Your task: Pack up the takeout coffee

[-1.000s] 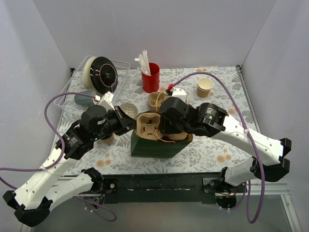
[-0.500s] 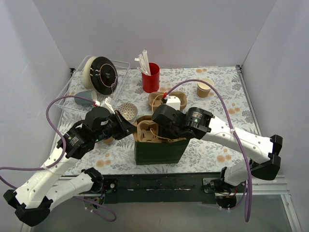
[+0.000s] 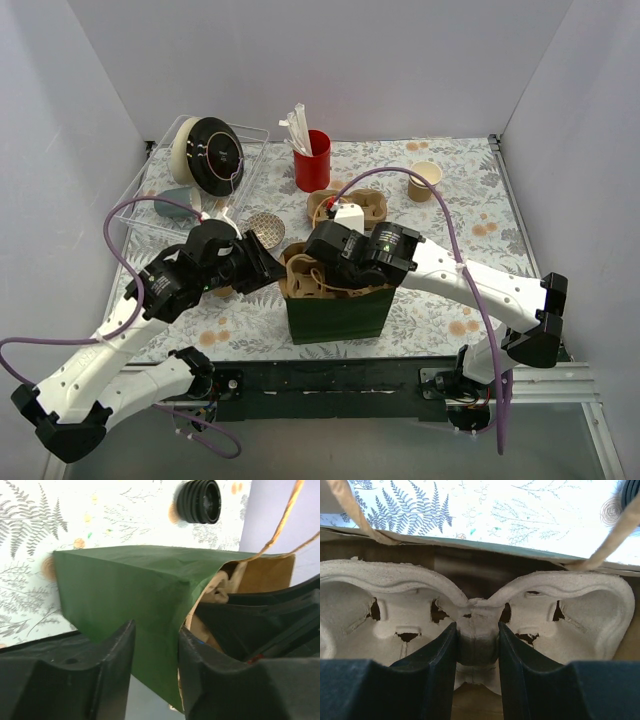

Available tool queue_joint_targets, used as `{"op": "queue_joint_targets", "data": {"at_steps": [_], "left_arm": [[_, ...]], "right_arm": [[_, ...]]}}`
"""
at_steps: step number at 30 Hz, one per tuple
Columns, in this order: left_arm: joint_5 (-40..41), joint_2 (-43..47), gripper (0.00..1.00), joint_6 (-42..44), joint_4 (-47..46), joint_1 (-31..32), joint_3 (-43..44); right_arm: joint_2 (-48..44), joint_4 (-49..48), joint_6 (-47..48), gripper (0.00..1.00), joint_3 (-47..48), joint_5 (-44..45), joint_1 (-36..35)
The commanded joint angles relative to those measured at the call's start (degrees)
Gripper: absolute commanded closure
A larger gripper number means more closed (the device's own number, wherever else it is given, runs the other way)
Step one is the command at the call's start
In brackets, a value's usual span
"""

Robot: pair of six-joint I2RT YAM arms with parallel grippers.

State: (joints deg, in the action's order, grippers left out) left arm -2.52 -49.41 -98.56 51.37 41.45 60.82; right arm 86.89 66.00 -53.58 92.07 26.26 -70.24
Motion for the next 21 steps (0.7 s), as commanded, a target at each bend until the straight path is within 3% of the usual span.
{"op": "queue_joint_targets", "data": {"at_steps": [1, 6, 13, 21], "left_arm": [[-0.21, 1.16, 0.6, 0.21, -0.93, 0.21, 4.75], [1.03, -0.33, 0.5, 2.41, 1.8, 0.21, 8.87], [5.33, -5.61, 0.5, 4.25, 7.6, 0.21, 16.52], [0.61, -8.6, 0.51, 7.59, 7.16, 0.21, 14.24]], "right_arm": [[-0.5, 1.68, 2.52, 0.99, 2.41, 1.07, -0.43], [-0.23, 2.56, 3.04, 0.99, 3.29, 0.55, -0.43], [-0.06, 3.43, 3.57, 0.99, 4.34, 1.69, -0.43], [0.56, 1.15, 5.51, 0.99, 4.08, 1.51, -0.34]]}}
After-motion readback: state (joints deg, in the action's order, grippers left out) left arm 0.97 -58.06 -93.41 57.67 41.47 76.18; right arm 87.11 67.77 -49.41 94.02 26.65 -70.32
